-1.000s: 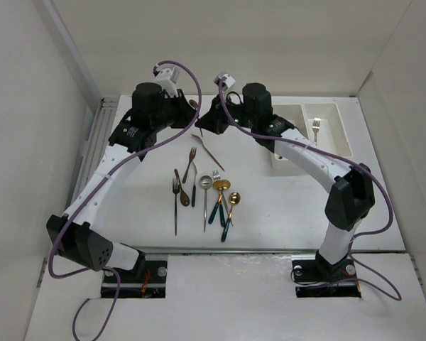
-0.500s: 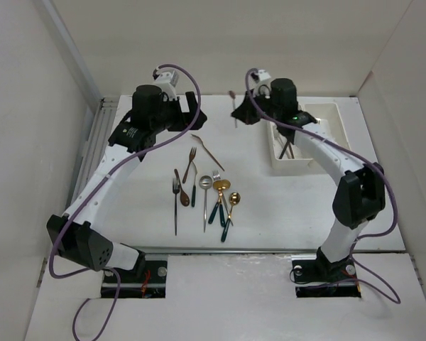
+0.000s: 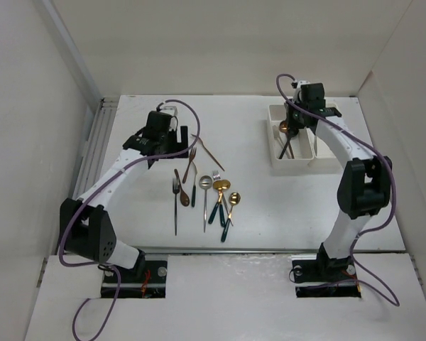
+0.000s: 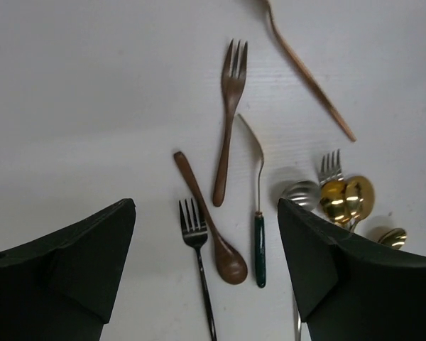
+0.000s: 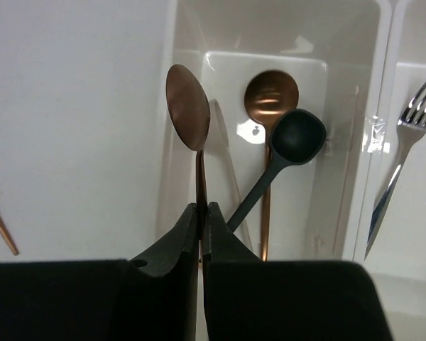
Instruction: Sort the eating utensils into containers
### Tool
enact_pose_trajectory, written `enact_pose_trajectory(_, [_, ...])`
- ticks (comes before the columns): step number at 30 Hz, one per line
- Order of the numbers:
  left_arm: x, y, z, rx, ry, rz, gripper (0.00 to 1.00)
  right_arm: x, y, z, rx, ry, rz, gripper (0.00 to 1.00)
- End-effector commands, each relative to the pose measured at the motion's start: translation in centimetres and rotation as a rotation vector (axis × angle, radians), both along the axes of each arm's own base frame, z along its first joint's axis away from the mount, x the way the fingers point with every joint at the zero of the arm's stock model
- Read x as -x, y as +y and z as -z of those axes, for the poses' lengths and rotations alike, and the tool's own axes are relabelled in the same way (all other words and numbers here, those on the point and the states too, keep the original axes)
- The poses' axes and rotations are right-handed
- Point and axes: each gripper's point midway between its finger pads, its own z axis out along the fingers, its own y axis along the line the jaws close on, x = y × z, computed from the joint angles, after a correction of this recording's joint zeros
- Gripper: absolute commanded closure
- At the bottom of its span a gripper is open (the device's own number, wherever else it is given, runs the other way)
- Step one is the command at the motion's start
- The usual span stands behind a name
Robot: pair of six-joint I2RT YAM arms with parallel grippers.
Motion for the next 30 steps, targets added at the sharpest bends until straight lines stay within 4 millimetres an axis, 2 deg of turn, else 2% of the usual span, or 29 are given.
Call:
enact_pose_trajectory(1, [0.9,1.3,1.8,-0.046,0.041,-0.026,0.22,-0.2,-1.2,2.6,0.032,0.085,0.058,0.99])
enact_pose_trajectory(3, [1.3,1.2,2.6,-0.04,0.064,-0.025,0.27,0.1,-1.7,3.2,0.046,0.116,0.09,0.98])
enact_pose_trajectory(4, [2.2,1.5,3.7,-0.058,0.114,-0.025,0.29,0.1,-2.0,3.2,0.051,0.115,0.109,0.95])
enact_pose_trajectory(5, [2.7,1.8,4.1,-0.048,0.144,-0.041,0.31,0.2,-2.4,3.5,0.067,0.122,0.125,0.92])
enact_pose_trajectory(8, [5.5,2.1,6.2,-0.047,0.276,-0.06,0.34,0.5,-2.5,4.0,0.088,0.13,0.107,0.64])
enact_pose_trajectory(10, [6.9,2.4,8.0,-0.058,0.33,-0.055,0.35,0.9,-2.6,4.2,0.098,0.148,0.099,0.5])
enact_pose_trajectory(11, [7.3,2.5,8.5,-0.064,0.344,-0.055,0.35,0.7,-2.6,3.4,0.101,0.128,0.094,0.47])
enact_pose_trajectory(13, [7.4,2.3,8.7,-0.06,0.367,-0.048,0.37,0.7,-2.6,2.8,0.099,0.115,0.094,0.43])
enact_pose_trajectory(15, [8.5,2.0,9.3,-0.051,0.441,-0.039,0.37,0.9,-2.8,1.4,0.1,0.084,0.102,0.41])
enact_pose_trajectory(18, [11.2,2.0,10.6,-0.049,0.552,-0.048,0.39,1.1,-2.8,-0.9,0.091,0.038,0.104,0.4])
enact_pose_trajectory(19, [12.4,2.0,11.6,-0.073,0.583,-0.054,0.39,1.2,-2.8,-1.5,0.089,0.024,0.105,0.4])
enact_pose_trajectory(20, [12.7,2.2,11.9,-0.081,0.592,-0.07,0.39,1.4,-2.9,-2.1,0.086,0.01,0.106,0.4])
enact_pose_trajectory(22, [12.6,1.3,12.5,-0.052,0.607,-0.052,0.39,2.0,-2.9,-3.7,0.081,-0.021,0.107,0.4])
enact_pose_trajectory(23, [12.9,1.1,13.2,-0.065,0.632,-0.046,0.41,2.4,-3.0,-3.7,0.081,-0.021,0.107,0.4])
enact_pose_trajectory(24, [12.3,0.8,13.1,-0.06,0.62,-0.045,0.42,2.9,-3.0,-4.3,0.078,-0.033,0.107,0.4])
enact_pose_trajectory(25, [12.4,0.8,13.4,-0.076,0.626,-0.042,0.47,2.9,-3.0,-5.1,0.074,-0.056,0.108,0.4])
enact_pose_trajectory(27, [12.1,1.0,13.9,-0.096,0.637,-0.051,0.51,3.6,-2.9,-5.1,0.068,-0.054,0.1,0.4])
enact_pose_trajectory(28, [12.2,1.0,14.2,-0.101,0.647,-0.052,0.51,3.7,-3.0,-6.3,0.062,-0.087,0.101,0.4])
enact_pose_trajectory(30, [12.1,1.4,14.6,-0.111,0.658,-0.066,0.58,4.3,-3.0,-6.6,0.061,-0.091,0.101,0.4])
